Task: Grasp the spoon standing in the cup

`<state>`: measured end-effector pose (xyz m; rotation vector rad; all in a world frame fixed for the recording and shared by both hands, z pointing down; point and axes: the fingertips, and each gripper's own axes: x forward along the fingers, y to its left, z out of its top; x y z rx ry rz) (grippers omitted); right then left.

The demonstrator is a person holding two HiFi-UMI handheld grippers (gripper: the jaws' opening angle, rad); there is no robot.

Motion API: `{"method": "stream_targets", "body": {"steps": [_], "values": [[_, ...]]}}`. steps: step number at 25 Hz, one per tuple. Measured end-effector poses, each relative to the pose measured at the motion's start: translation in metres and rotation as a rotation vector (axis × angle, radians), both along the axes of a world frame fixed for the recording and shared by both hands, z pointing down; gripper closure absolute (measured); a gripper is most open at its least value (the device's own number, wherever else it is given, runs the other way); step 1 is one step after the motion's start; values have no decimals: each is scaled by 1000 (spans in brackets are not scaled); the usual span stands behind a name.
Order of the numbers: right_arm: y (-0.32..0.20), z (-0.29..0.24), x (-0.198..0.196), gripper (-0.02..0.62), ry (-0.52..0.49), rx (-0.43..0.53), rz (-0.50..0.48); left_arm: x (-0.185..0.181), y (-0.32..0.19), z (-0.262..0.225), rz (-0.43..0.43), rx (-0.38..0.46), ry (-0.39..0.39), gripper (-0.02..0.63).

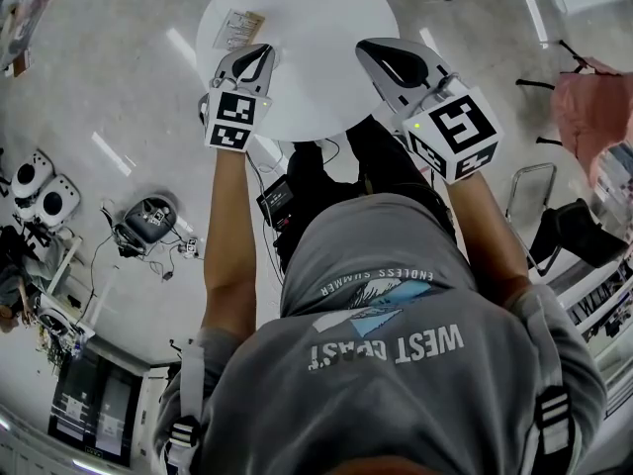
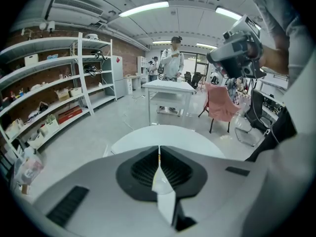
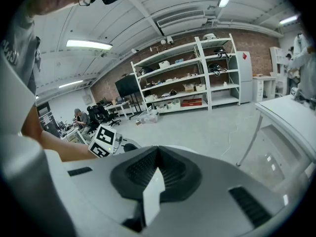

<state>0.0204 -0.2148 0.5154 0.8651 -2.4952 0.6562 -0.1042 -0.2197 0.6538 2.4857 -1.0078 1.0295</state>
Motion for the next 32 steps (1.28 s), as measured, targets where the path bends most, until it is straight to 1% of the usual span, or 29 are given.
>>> {"method": "stream_targets", "body": {"steps": [13, 19, 24, 28, 32], "values": [[6, -38, -5, 592, -16, 89, 11, -6, 10, -67, 0, 92, 50, 601], [10, -55, -18, 592, -21, 138, 17, -18, 17, -103, 5, 146, 80, 601], [22, -72, -4, 592, -24, 189, 35, -7, 33, -137, 11, 200, 113, 601], [16, -85, -26, 592, -19, 221, 42, -31, 32, -165, 11, 238, 150, 601], [28, -95, -27, 592, -22, 255, 54, -32, 48, -192, 22, 282, 181, 601]]}}
